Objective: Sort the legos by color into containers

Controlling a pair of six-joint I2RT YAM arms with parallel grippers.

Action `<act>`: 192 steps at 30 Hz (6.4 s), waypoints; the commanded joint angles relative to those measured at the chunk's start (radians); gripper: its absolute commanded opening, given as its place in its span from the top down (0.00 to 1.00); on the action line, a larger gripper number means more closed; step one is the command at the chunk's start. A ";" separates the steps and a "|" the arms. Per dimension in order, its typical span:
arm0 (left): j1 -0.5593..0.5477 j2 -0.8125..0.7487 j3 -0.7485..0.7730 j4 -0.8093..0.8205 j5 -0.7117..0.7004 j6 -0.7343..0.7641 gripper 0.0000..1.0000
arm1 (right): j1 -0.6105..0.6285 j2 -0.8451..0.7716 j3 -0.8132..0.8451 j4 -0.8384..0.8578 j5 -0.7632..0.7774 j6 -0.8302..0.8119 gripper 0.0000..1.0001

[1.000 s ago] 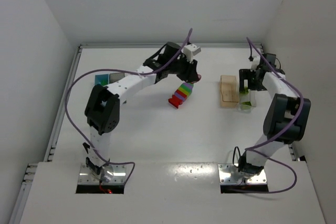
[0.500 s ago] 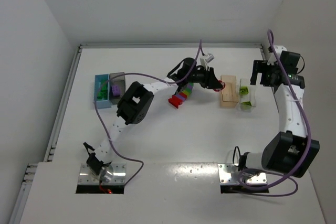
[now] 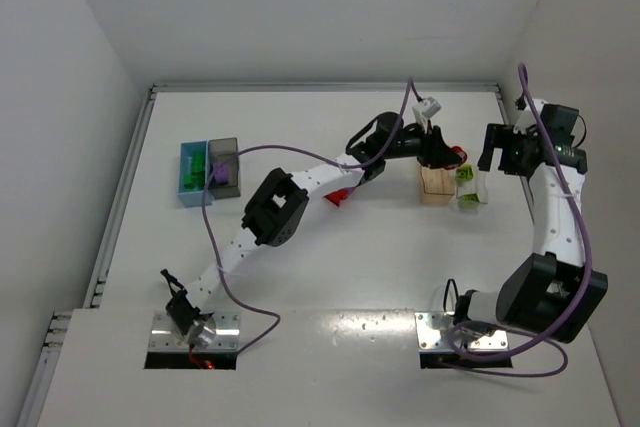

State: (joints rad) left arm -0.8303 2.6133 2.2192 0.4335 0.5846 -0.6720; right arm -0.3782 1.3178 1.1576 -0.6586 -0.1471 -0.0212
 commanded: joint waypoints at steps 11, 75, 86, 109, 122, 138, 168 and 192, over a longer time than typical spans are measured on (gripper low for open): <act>-0.012 0.042 0.054 -0.036 -0.121 0.117 0.54 | -0.028 -0.028 0.004 -0.006 -0.029 0.018 0.06; 0.099 -0.703 -0.912 -0.599 -0.617 0.555 0.16 | 0.033 -0.023 -0.030 0.054 -0.305 -0.079 0.06; 0.099 -0.636 -0.903 -0.590 -0.585 0.555 0.16 | 0.033 -0.014 -0.049 0.045 -0.287 -0.088 0.06; 0.099 -0.712 -1.059 -0.547 -0.566 0.620 0.62 | 0.033 -0.014 -0.049 0.045 -0.286 -0.088 0.08; 0.099 -1.199 -1.500 -0.627 -0.361 0.974 0.76 | 0.215 0.170 0.017 -0.088 -0.761 -0.095 0.11; 0.080 -1.274 -1.546 -0.581 -0.428 0.993 0.77 | 0.552 0.519 0.064 -0.096 -0.752 -0.160 0.12; 0.290 -1.030 -1.354 -0.733 0.221 0.943 0.77 | 0.665 0.182 -0.274 0.028 -0.673 -1.062 0.14; 0.272 -1.039 -1.374 -0.705 0.123 1.028 0.77 | 0.737 0.501 0.042 -0.254 -0.743 -1.016 0.14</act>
State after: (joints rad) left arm -0.5468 1.6249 0.8421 -0.3122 0.7025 0.3138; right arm 0.3500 1.7916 1.1416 -0.8482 -0.8288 -1.0397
